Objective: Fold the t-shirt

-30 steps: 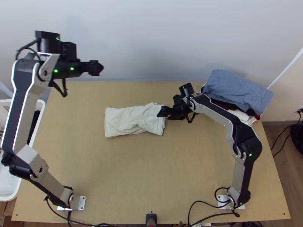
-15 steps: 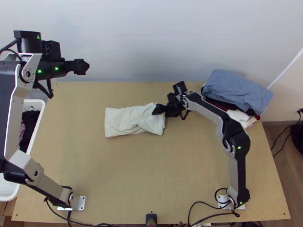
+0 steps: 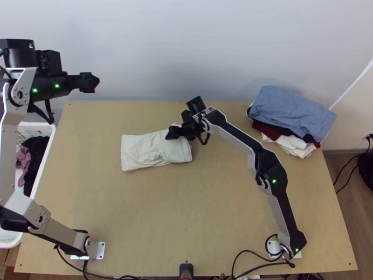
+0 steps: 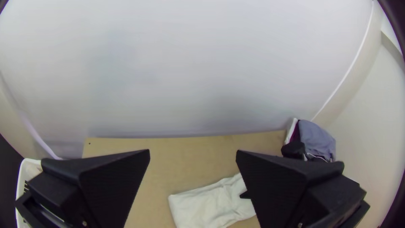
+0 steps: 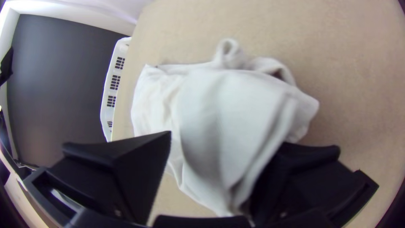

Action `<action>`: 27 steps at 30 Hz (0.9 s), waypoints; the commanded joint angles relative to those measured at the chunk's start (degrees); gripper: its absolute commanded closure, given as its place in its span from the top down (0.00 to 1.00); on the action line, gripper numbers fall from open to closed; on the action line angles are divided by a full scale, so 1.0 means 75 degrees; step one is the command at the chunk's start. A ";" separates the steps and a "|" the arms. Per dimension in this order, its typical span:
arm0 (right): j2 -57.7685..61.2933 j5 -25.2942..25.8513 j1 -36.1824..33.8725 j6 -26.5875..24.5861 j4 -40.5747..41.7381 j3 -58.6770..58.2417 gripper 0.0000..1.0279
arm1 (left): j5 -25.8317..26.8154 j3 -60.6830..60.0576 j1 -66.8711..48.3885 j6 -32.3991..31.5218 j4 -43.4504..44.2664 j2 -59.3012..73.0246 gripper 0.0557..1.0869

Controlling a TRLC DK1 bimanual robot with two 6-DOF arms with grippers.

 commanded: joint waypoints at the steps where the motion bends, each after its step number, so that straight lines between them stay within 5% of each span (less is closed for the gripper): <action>1: -0.0091 -0.0073 -0.0056 0.0172 -0.0246 0.0154 0.03 | -0.0040 0.0004 0.0094 0.0131 -0.0130 -0.0251 0.96; 18: -0.2365 -0.0073 -0.0747 0.0254 -0.0527 -0.0115 0.03 | -0.0040 -0.0008 0.0282 0.0248 -0.0106 -0.0287 0.96; 27: -0.3138 -0.0155 -0.2189 0.0617 -0.0445 0.0834 0.03 | -0.0029 -0.0020 0.0340 0.0236 -0.0118 -0.0333 0.96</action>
